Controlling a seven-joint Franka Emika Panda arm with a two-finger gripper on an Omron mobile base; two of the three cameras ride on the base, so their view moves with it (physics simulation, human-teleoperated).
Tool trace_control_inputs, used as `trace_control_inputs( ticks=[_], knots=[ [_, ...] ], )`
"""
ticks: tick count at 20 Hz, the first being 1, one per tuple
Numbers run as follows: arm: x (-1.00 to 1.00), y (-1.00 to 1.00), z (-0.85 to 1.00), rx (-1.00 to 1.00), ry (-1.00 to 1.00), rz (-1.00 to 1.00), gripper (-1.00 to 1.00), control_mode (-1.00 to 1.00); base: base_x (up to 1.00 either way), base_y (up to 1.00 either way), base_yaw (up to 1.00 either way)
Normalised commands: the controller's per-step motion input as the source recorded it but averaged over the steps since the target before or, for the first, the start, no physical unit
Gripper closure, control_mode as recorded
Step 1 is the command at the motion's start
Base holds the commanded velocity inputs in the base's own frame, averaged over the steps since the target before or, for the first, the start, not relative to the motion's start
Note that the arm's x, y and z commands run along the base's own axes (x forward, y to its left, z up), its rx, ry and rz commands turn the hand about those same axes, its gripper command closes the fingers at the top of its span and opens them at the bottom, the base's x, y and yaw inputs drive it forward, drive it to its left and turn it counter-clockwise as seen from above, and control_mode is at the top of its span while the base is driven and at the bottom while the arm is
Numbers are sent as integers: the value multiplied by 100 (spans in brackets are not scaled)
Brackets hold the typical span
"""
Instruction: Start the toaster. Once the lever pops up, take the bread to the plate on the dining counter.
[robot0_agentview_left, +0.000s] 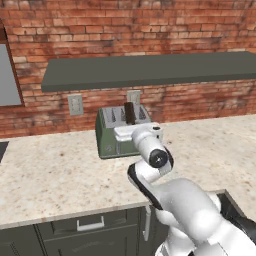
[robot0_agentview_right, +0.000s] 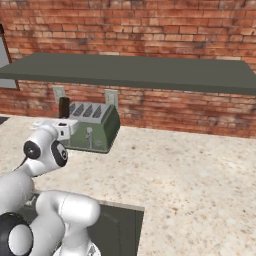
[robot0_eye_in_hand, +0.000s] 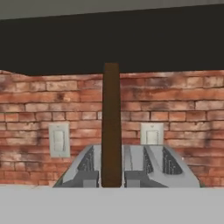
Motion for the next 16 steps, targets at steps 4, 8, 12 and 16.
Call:
trace_control_inputs(
  ticks=[4,8,12,16],
  knots=[
    [-63,0,65,0,20,0,100,-100,0,0,0],
    [-77,-6,58,0,26,0,100,-100,0,0,0],
    [-91,-17,45,0,28,-1,100,-100,0,0,0],
    [-99,-27,32,0,26,-4,100,-100,0,0,0]
  ],
)
